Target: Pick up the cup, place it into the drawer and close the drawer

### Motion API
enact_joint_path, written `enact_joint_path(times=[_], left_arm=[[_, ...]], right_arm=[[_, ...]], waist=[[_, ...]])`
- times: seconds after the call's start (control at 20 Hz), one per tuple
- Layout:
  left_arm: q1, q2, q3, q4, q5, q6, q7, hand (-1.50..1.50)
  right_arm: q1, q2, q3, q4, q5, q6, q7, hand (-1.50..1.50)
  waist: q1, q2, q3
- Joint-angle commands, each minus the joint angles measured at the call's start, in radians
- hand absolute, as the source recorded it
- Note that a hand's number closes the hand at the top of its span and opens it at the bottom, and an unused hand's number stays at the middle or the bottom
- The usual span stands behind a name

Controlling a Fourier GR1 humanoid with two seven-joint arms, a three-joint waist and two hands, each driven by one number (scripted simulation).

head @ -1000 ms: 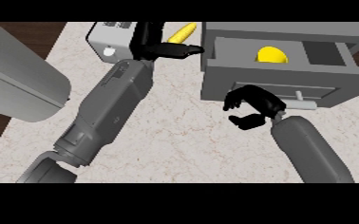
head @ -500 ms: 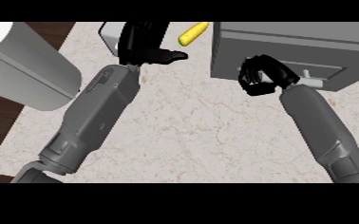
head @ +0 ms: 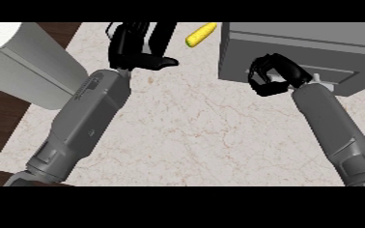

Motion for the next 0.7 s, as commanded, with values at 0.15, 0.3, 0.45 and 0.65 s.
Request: enact_joint_path(times=[0.15,0.3,0.45,0.65], left_arm=[[0.049,0.018,-0.010,-0.023,0.003,-0.048,0.002,-1.50],[0.049,0.021,-0.010,-0.029,0.003,-0.054,0.003,-1.50],[0.067,0.015,-0.018,-0.042,0.003,-0.065,-0.002,-1.50],[0.076,0.023,-0.012,-0.049,0.013,-0.084,0.004,-1.50]], right_arm=[[-0.171,-0.120,-0.095,0.031,-0.024,-0.054,0.082,1.50],[-0.170,-0.135,-0.107,0.008,-0.047,-0.023,0.073,1.50],[-0.161,-0.134,-0.122,-0.005,-0.072,-0.002,0.081,1.50],[-0.140,-0.169,-0.120,-0.025,-0.077,0.033,0.076,1.50]], waist=[[0.057,0.023,-0.008],[0.055,0.025,-0.007],[0.069,0.022,-0.007],[0.065,0.026,-0.008]])
